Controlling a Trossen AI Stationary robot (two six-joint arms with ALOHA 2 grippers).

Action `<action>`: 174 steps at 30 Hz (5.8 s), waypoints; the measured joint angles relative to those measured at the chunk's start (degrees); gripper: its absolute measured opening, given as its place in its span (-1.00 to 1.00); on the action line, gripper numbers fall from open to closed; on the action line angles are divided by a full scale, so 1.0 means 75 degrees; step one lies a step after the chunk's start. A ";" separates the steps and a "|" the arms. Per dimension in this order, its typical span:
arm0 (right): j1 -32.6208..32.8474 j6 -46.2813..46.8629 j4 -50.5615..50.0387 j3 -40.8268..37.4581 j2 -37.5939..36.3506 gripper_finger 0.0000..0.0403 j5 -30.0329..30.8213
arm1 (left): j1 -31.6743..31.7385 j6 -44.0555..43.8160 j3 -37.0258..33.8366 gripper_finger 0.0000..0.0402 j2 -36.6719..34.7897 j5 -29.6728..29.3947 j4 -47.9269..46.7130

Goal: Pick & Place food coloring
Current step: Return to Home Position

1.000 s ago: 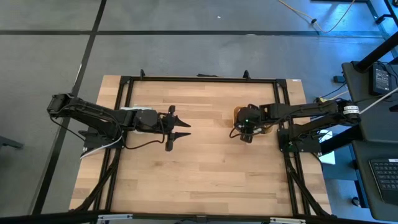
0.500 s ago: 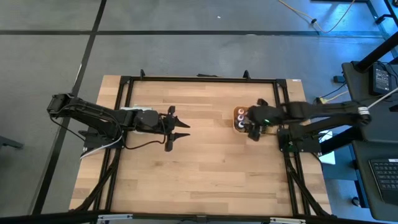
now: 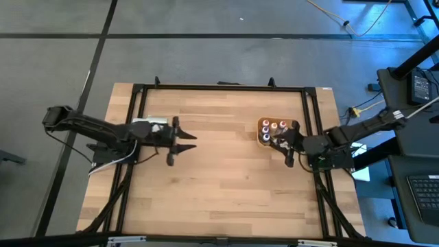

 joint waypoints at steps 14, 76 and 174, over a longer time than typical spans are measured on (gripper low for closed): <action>0.0000 -0.0981 0.1307 -0.1534 -0.2332 0.04 -0.0007 | -0.0002 -0.0321 -0.1573 -0.29 -0.2846 -0.0147 -0.0229; -0.0011 -0.3999 0.1470 -0.2903 -0.4708 0.05 -0.1042 | 0.0004 -0.0050 -0.3063 -0.29 -0.6880 -0.1811 -0.2261; -0.0008 -0.3566 0.4222 -0.3544 -0.4869 0.05 -0.6005 | 0.0001 -0.0047 -0.3064 -0.29 -0.6875 -0.1806 -0.2254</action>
